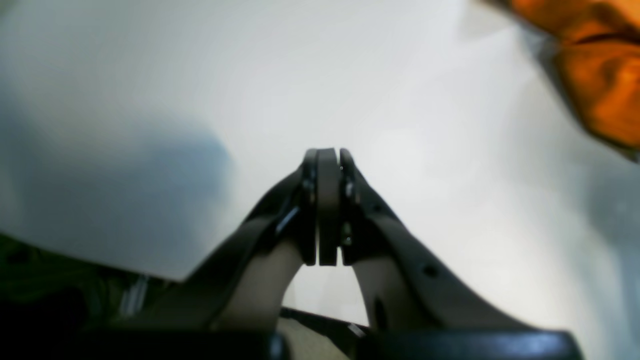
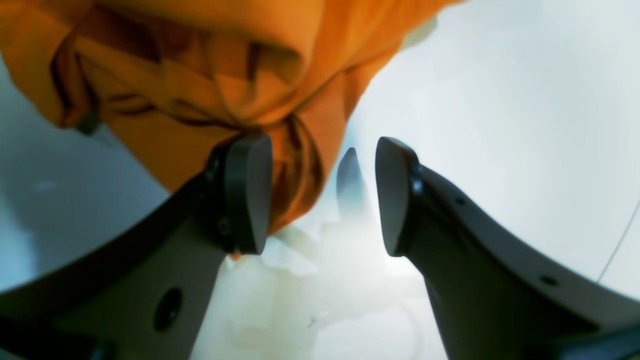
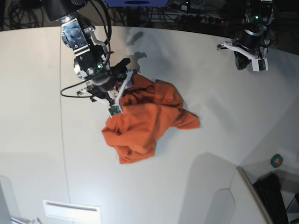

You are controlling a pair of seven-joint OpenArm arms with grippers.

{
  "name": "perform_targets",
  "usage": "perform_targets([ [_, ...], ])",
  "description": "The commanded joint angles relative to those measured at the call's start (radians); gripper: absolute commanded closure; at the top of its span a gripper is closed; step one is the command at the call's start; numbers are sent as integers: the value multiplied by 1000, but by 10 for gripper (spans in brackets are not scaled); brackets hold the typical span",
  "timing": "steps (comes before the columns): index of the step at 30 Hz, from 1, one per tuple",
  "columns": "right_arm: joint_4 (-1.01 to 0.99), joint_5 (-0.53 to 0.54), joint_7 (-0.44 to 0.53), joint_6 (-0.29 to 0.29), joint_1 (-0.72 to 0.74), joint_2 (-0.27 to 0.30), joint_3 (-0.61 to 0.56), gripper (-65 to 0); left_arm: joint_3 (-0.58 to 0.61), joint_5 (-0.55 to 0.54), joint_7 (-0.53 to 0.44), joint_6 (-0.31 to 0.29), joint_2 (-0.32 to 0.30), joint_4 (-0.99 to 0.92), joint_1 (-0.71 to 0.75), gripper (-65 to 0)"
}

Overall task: Layout the t-shirt on the table in an organized manner, then fold the t-shirt properly
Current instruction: 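Move the right gripper down onto the crumpled orange t-shirt and grasp it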

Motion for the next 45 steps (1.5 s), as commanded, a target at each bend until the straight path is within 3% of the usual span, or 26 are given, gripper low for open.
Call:
perform_targets([
  [1,3,3,13,1,10,0,3,-315,-2,-5,-19,-6,-1,4,-6,0],
  [6,65,1,15,1,-37,8,-4,-315,-2,-5,-19,-6,30,-13,-26,0],
  [9,197,-2,16,1,-109,20,-30,-314,-71,-5,-19,-6,62,-36,-29,0],
  [13,281,-3,27,0,-119,55,-217,-314,-170,-5,-19,-6,85,-55,-30,0],
  [17,183,1,31,-3,-39,32,-346,-314,-225,-5,-19,-6,81,-50,-22,0],
  [22,9,1,35,-3,58,-44,-295,-314,-274,-5,-19,-6,85,-50,-21,0],
  [34,-204,3,93,-2,144,-112,-292,-318,-274,-5,-19,-6,85,-50,-3,0],
  [37,-207,3,150,-2,141,-113,-294,-315,-271,-5,-19,-6,87,-50,-4,0],
  [41,-215,3,157,-2,144,-124,-294,-309,-271,-5,-19,-6,87,-53,-3,0],
  [43,-208,3,159,-2,144,-126,-292,-222,-272,-5,-19,-6,87,-55,-3,0],
  [45,-207,3,159,-2,144,-126,-292,-44,-271,-5,-19,-6,87,-55,-4,0],
])
